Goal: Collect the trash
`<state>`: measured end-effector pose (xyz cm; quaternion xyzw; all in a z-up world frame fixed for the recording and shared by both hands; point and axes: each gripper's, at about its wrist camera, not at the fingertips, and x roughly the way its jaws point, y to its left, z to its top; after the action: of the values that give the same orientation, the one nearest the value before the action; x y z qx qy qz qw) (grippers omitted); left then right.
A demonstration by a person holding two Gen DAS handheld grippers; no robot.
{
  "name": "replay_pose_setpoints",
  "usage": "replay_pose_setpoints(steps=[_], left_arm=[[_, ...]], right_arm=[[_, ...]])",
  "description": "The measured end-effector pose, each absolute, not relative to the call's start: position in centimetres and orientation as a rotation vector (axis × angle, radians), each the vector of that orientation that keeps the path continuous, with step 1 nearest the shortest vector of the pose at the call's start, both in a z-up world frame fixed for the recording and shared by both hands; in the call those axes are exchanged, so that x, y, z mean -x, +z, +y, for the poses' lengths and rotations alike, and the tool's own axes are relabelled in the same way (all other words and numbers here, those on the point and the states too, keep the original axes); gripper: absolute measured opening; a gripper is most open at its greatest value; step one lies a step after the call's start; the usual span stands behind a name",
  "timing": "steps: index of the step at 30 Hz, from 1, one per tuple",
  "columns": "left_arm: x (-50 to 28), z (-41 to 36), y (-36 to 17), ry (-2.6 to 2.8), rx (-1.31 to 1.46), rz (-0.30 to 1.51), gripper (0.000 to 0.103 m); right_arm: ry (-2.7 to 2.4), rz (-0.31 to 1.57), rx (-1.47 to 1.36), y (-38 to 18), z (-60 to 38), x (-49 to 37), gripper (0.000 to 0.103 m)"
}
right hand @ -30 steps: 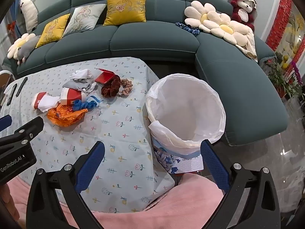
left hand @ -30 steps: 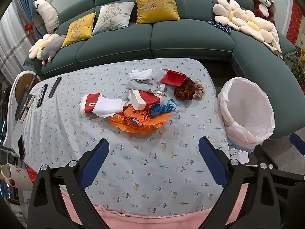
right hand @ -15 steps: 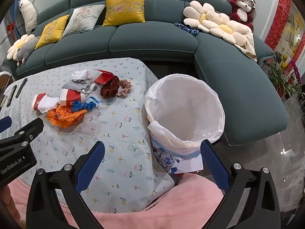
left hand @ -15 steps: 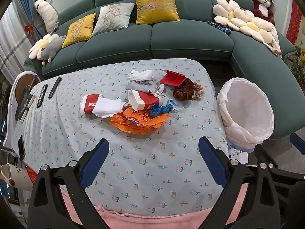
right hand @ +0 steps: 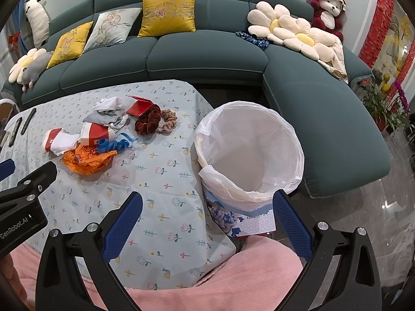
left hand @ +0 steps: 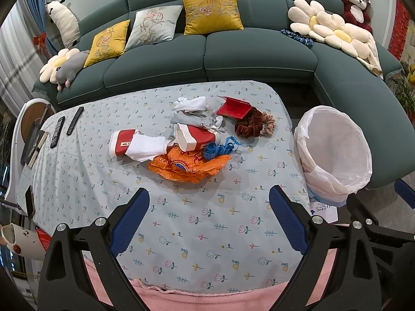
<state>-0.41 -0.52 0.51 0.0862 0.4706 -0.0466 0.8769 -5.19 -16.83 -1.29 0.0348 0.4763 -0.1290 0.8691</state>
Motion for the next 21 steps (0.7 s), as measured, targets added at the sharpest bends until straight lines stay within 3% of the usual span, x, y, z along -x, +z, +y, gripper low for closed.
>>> replay_pose_setpoints(steps=[21], left_arm=[[0.59,-0.51,0.79,-0.098,-0.178,0.979,0.087]], right_arm=[[-0.275,0.991,-0.072,-1.25,-16.95,5.31,0.096]])
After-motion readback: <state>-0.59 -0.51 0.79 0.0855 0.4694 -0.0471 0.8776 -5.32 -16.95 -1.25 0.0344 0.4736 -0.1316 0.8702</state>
